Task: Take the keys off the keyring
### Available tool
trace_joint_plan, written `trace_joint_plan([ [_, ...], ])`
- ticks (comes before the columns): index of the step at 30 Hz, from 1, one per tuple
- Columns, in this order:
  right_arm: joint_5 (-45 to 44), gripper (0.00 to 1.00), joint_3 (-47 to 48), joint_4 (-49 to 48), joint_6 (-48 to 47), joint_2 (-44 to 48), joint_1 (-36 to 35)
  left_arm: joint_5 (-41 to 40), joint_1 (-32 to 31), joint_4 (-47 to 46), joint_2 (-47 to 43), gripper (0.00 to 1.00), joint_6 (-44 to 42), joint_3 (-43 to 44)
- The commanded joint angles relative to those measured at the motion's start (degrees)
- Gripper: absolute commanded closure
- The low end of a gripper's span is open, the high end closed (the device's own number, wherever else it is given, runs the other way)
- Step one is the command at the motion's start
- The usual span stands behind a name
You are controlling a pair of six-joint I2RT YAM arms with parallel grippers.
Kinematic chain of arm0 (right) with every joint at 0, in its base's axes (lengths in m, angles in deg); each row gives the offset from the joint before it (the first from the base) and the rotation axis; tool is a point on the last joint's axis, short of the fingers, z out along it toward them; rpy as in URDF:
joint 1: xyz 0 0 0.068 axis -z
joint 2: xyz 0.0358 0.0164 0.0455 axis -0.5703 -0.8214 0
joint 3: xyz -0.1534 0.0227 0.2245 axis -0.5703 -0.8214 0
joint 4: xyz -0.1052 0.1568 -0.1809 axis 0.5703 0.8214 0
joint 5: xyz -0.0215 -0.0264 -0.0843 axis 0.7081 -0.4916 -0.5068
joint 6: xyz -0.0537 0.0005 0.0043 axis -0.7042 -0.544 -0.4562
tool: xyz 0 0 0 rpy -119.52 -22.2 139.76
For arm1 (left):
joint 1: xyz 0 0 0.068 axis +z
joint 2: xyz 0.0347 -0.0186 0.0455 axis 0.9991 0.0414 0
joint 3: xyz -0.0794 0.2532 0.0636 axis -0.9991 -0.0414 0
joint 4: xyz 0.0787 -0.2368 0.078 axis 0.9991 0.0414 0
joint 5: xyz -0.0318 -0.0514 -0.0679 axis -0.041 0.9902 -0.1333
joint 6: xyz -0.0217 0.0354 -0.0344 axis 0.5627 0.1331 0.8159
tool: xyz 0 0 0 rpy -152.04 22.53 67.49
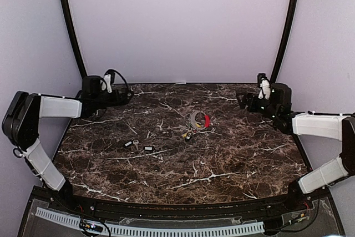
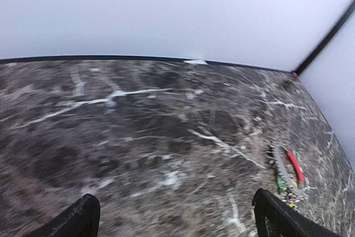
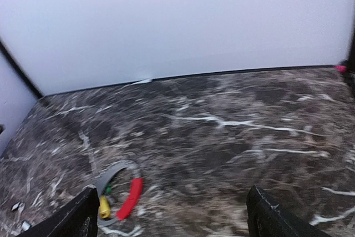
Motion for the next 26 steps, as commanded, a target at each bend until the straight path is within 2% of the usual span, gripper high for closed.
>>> trace_joint_plan([
  [1,4.26,0.08,-3.94,0.13,-0.45,5.21,12.13,-1.97,12.18,-0.76,-11.28,0.01,2.71,-11.19],
  [5,2.40,0.07,-8.43,-2.44,-3.62,11.48,19.95,0.26,26.08,-2.98,-18.63,0.01,4.26,-19.57],
  [8,0.85,0.06,-12.80,-6.84,-6.74,14.00,23.53,-2.06,31.25,-8.42,-22.98,0.01,3.17,-26.26],
  [11,1.06,0.06,-18.02,-15.57,-8.97,14.05,25.17,-8.11,31.61,-15.29,-24.58,0.01,-0.66,-31.90],
  [14,1.40,0.07,-23.70,-27.28,-11.05,12.74,25.25,-6.94,31.61,-23.18,-22.57,0.01,-2.62,-36.44],
  [18,0.34,0.07,-29.91,-41.58,-12.77,9.07,25.22,-5.31,31.19,-28.63,-19.66,0.01,-4.38,-37.04],
  [22,1.37,0.08,-29.28,-41.39,-13.43,6.84,25.22,-3.01,30.69,-34.30,-18.00,0.01,-4.76,-39.08],
  [26,3.52,0.08,-28.75,-44.84,-13.25,2.88,25.22,-5.20,29.34,-35.19,-16.96,0.01,-5.38,-38.67],
])
